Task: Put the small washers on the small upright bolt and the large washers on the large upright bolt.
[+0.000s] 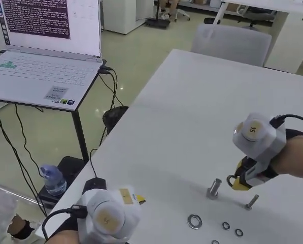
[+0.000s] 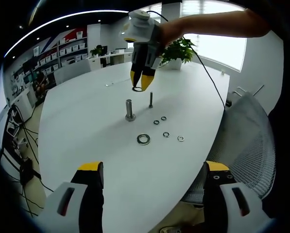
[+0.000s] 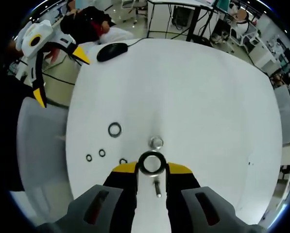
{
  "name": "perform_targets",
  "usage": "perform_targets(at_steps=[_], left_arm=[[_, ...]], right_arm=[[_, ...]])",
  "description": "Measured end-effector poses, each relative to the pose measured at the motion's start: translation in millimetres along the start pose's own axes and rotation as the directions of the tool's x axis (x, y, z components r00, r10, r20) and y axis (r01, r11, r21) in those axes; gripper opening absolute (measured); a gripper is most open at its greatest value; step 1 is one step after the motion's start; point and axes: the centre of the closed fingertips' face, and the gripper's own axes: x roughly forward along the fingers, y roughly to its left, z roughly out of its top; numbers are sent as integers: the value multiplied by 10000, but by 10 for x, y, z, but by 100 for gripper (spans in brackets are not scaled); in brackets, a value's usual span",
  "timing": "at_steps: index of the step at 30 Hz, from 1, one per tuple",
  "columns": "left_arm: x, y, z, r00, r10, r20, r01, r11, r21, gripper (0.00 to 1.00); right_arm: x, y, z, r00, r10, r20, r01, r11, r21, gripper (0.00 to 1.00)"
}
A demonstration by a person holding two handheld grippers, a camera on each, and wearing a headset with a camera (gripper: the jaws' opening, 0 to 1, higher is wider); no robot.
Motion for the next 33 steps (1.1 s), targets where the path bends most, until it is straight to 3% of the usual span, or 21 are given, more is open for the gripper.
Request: perform_targets(at_steps=[10, 33], left_arm=[[36, -1, -22, 9999, -122, 35, 122, 9999, 38, 91], [59, -9, -72, 9998, -170, -74, 170, 9999, 7, 91]], right_arm=[[182, -56, 87, 9997, 95, -203, -98, 9999, -129, 21], [410, -63, 144, 9975, 259, -652, -283, 9989, -366, 21]])
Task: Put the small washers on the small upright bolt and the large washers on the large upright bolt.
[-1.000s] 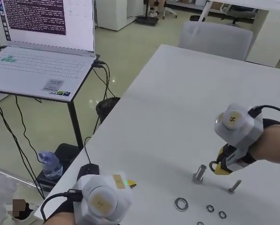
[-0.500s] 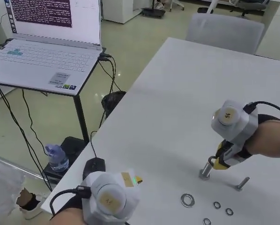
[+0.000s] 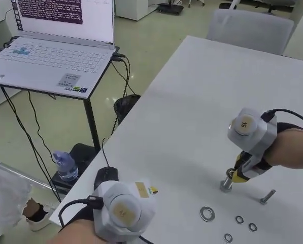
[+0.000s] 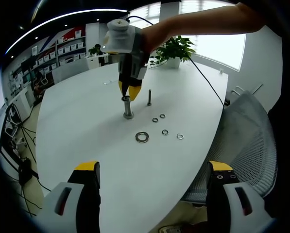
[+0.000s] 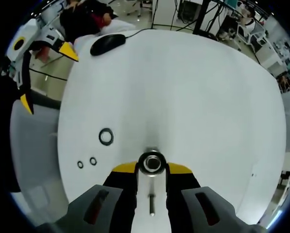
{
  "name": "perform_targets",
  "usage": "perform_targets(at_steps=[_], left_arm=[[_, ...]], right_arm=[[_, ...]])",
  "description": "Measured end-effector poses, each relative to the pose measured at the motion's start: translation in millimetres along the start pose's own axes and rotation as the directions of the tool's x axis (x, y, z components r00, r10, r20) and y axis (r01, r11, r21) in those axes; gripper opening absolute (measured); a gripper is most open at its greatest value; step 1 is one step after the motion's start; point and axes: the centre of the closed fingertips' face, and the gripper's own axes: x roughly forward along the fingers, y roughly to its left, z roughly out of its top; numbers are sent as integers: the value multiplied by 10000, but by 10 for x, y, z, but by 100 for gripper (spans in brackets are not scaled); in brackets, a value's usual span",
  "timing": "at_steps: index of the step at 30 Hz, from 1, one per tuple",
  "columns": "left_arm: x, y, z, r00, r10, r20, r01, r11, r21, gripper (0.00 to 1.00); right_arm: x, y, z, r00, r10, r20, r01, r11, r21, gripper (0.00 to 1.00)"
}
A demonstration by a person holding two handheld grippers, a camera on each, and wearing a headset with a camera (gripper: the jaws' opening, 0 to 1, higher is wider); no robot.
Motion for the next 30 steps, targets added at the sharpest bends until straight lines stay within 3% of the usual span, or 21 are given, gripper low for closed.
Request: perform_targets(at_steps=[30], left_arm=[[-16, -125, -103, 9997, -172, -193, 171, 9998, -56, 85]], right_arm=[[339, 88, -55, 9976, 247, -646, -251, 9997, -56, 21]])
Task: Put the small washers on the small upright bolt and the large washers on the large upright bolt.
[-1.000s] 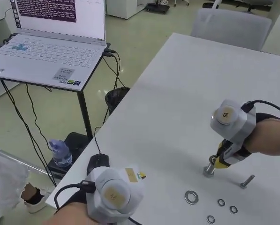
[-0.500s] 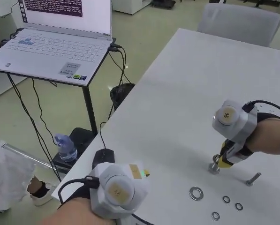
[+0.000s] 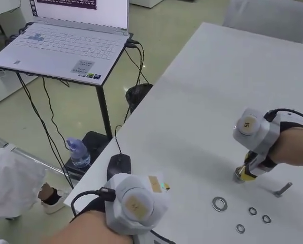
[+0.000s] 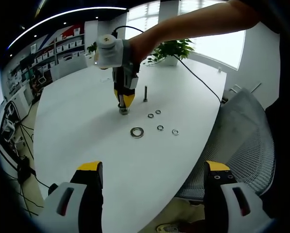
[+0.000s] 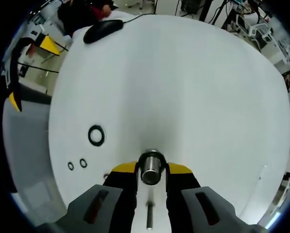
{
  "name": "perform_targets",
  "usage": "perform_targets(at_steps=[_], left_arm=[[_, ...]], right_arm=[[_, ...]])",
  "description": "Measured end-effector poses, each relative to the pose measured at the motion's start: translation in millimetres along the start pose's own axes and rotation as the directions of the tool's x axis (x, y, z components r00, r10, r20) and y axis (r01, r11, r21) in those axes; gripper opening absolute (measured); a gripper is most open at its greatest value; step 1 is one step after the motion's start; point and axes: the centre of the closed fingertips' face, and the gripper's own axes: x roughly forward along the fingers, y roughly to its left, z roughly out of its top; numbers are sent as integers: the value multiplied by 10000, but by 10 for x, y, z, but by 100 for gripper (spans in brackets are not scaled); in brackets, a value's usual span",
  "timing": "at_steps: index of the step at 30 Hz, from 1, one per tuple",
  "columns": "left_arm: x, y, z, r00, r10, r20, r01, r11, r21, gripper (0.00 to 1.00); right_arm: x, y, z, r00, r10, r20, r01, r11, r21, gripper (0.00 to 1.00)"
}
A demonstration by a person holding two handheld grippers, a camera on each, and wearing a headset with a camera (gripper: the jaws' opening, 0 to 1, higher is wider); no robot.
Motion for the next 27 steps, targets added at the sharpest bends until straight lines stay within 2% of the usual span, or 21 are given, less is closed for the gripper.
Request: perform_targets(at_steps=[9, 21, 27], left_arm=[[-20, 43, 31, 9999, 122, 23, -122, 9999, 27, 84], [-24, 27, -1, 9999, 58, -118, -57, 10000, 6, 82], [-28, 18, 31, 9999, 11, -118, -10, 10000, 35, 80]], right_arm=[[68, 16, -16, 10000, -20, -97, 21, 10000, 93, 21], [93, -39, -11, 9999, -130, -35, 131, 9996, 260, 22], [113, -67, -17, 10000, -85, 30, 85, 9998, 159, 23]])
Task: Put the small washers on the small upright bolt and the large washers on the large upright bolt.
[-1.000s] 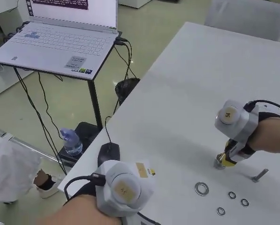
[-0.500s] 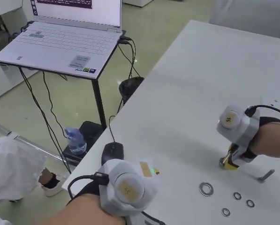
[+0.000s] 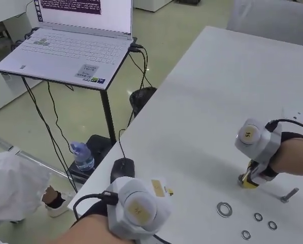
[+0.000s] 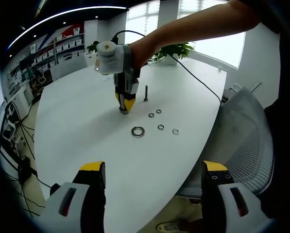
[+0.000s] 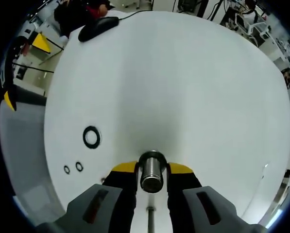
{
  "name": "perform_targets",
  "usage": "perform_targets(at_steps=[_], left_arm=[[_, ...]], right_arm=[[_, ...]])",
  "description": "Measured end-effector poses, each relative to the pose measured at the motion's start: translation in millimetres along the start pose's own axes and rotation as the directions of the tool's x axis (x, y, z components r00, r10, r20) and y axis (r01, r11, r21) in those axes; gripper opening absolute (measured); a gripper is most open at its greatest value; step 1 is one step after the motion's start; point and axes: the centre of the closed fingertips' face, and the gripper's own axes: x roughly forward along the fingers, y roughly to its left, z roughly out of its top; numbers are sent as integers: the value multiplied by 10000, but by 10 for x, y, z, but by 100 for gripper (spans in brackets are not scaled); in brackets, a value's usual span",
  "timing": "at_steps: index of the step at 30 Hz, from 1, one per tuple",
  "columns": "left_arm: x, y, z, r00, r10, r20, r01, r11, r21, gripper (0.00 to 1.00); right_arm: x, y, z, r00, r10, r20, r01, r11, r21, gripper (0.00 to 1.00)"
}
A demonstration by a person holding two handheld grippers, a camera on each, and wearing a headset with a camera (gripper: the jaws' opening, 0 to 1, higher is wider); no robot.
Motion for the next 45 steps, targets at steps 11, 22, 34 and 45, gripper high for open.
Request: perform_targets(at_steps=[11, 22, 34, 45], left_arm=[[-15, -24, -11, 10000, -8, -33, 8, 10000, -50, 79], [-47, -5, 84, 9999, 44, 103, -45, 10000, 83, 79], [-109, -36, 143, 9998, 81, 182, -83, 9999, 149, 80], [-150, -26, 152, 9994, 224, 268, -229, 9996, 177, 80]], right_arm=[[-80, -57, 34, 9987, -4, 508, -15, 9993, 383, 32], [-424, 32, 116, 9927, -216, 1188, 233, 9996, -129, 32], [-542, 319, 280, 9878, -56, 1555, 235, 9932, -1138, 32], [-511, 512, 335, 9864, 94, 1639, 172, 9869, -1601, 32]])
